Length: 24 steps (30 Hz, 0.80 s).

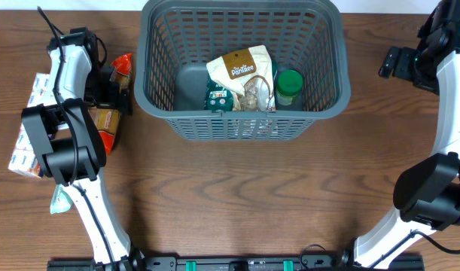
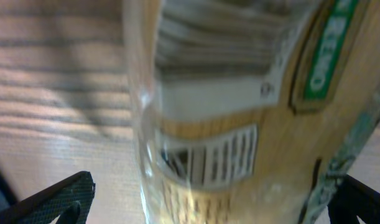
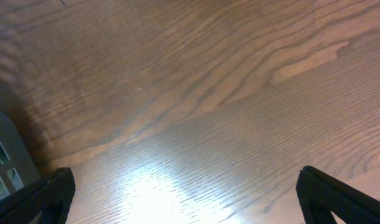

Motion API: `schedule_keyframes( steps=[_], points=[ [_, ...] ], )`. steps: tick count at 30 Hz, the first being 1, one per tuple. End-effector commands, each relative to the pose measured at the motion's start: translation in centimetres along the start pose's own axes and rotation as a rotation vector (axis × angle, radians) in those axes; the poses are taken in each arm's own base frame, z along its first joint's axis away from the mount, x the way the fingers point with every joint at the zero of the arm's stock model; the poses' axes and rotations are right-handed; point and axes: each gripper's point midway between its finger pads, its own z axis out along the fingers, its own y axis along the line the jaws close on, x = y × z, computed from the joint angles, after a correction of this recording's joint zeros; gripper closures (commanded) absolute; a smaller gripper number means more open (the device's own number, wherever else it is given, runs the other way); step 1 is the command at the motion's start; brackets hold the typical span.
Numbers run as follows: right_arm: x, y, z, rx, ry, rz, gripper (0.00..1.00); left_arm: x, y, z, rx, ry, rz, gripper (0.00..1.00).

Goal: Pack container

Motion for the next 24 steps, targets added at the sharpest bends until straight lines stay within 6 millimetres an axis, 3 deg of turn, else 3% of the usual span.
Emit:
schedule_keyframes(
  steps=[1,7,18,19,24],
  points=[
    [0.2,0.1,0.4,0.000,0.011,-0.017,0.01,-0.3,-0.4,0.3,0.032,-0.014,-0.002,0.01],
    [0.2,0.1,0.4,0.000,0.012,-0.024,0.01,-0.7,-0.7,0.8,0.048,-0.032,-0.006,0.01],
    [0.2,0.1,0.4,0.000,0.010,-0.031,0.01,1.0,-1.2,2.4,0.061,0.027,-0.019,0.02],
    [0.2,0.1,0.4,0.000,0.010,-0.033,0.01,1.1,-1.3,2.3,0.062,0.031,-0.029,0.06],
    [0.1,0.1,0.4,-0.001,0.006,-0.040,0.01,1.6,-1.4,2.3,0.063,0.052,-0.111,0.47]
  ],
)
